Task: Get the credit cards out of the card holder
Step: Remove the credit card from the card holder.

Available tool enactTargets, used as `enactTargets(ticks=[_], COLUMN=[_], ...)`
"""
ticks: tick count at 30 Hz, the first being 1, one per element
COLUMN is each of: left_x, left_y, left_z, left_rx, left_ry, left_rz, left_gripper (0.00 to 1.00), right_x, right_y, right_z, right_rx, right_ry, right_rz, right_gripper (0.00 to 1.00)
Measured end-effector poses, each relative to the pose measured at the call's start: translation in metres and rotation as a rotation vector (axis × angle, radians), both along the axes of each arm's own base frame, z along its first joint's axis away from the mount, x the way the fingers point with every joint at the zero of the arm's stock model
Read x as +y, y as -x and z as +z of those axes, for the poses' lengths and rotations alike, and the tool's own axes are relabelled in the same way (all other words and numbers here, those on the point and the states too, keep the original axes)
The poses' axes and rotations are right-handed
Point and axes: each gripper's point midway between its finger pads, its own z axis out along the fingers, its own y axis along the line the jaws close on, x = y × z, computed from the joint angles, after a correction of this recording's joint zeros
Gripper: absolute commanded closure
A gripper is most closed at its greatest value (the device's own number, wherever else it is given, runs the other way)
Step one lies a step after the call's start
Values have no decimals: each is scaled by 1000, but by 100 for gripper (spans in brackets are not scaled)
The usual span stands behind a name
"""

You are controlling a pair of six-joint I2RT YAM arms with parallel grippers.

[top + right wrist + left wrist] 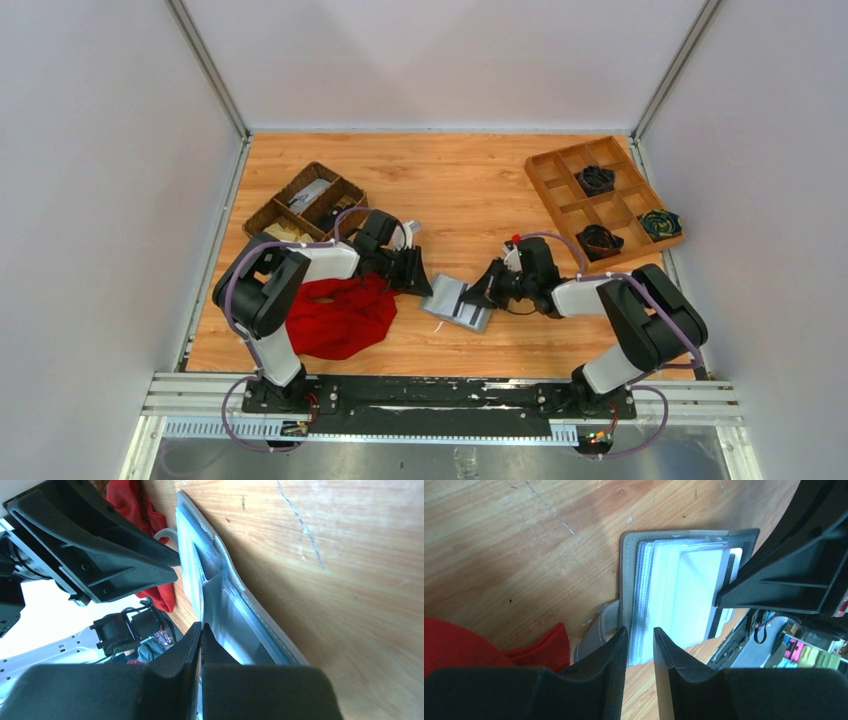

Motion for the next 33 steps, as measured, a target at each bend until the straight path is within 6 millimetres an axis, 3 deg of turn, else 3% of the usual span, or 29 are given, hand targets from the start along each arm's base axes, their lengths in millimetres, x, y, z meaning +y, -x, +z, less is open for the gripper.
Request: enactTargets(ticks=[6,13,25,28,33], left_x=[0,-6,-9,-11,-25], left_y=[0,4,53,50,32], left_z=[0,0,4,14,37], left_rx=[6,21,45,26,-26], left_ry=[0,-7,-26,-13,31], left_rz=[8,32,107,129,132], left_gripper=[68,68,68,68,68], right_x=[-2,-1,-6,-11,-19], right_y=[10,9,-36,-36,-34], right_z=[-15,-17,-7,-10,-13], right_rx=[87,102,0,-9,-5], right_ry=[-37,-52,79,101,112], right_rz=[-37,-52,40,56,69], right_gripper=[99,100,97,91,91])
